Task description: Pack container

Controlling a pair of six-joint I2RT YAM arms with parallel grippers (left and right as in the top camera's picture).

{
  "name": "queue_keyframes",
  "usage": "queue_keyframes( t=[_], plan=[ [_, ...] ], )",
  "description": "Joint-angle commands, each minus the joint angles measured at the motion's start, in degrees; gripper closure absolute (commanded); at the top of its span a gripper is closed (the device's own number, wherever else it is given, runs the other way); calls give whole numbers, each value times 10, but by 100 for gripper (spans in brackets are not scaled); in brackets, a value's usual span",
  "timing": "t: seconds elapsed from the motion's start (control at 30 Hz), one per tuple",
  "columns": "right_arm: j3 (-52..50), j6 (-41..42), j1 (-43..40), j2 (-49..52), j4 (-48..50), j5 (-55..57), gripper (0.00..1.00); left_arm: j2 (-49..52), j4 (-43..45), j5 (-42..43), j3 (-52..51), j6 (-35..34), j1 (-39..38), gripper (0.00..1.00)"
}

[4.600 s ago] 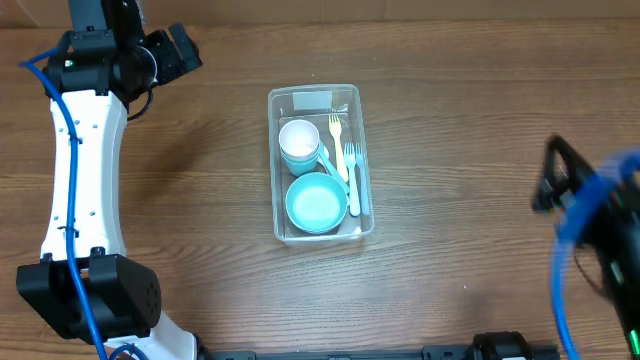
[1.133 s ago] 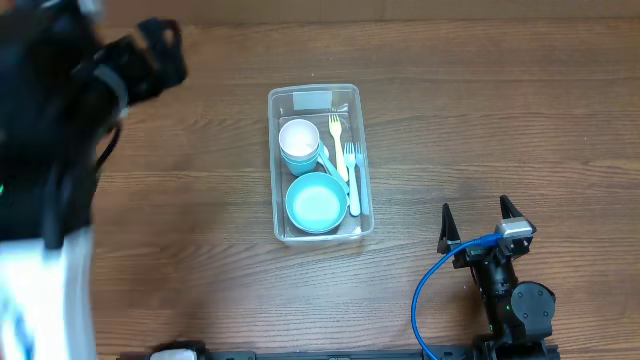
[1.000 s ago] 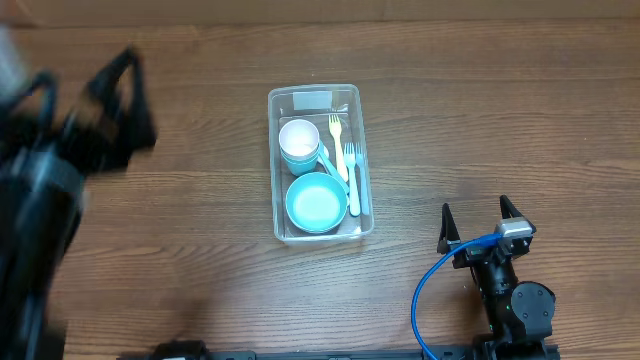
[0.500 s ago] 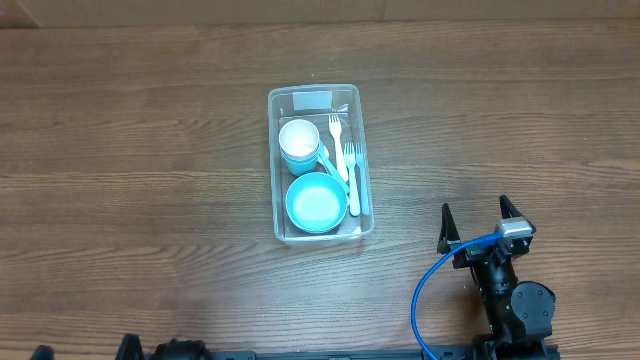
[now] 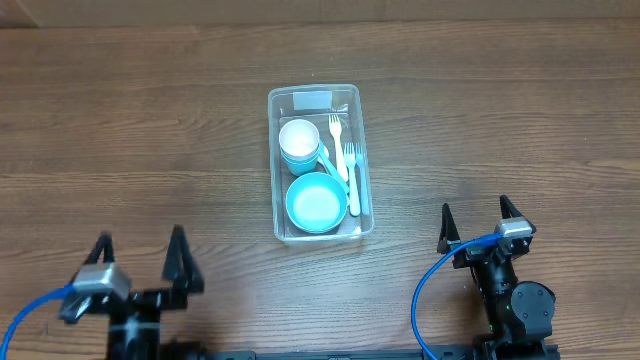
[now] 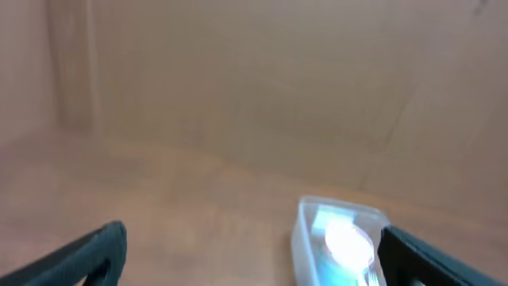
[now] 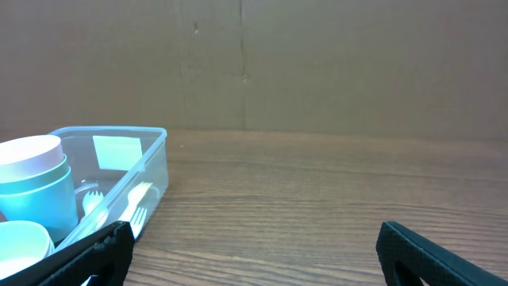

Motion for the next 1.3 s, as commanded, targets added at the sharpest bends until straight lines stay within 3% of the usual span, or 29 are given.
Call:
queue_keyframes(
  t=[0.0,0.17,0.37,1.07,1.27],
  plan=[
    [-6,-2,-2,-6,5,-4,0,-38,126,45,-114,68,0,0],
    [-6,-2,-2,-6,5,-4,0,-37,268,69,-224,105,0,0],
    [-6,-2,-2,-6,5,-4,0,-37,342,63,-309,150,0,0],
    [-6,-2,-2,-6,5,-3,0,-37,310,-42,-362,145,0,0],
    [-6,-2,-2,-6,5,-4,0,-37,310,-43,-373,87,0,0]
  ],
)
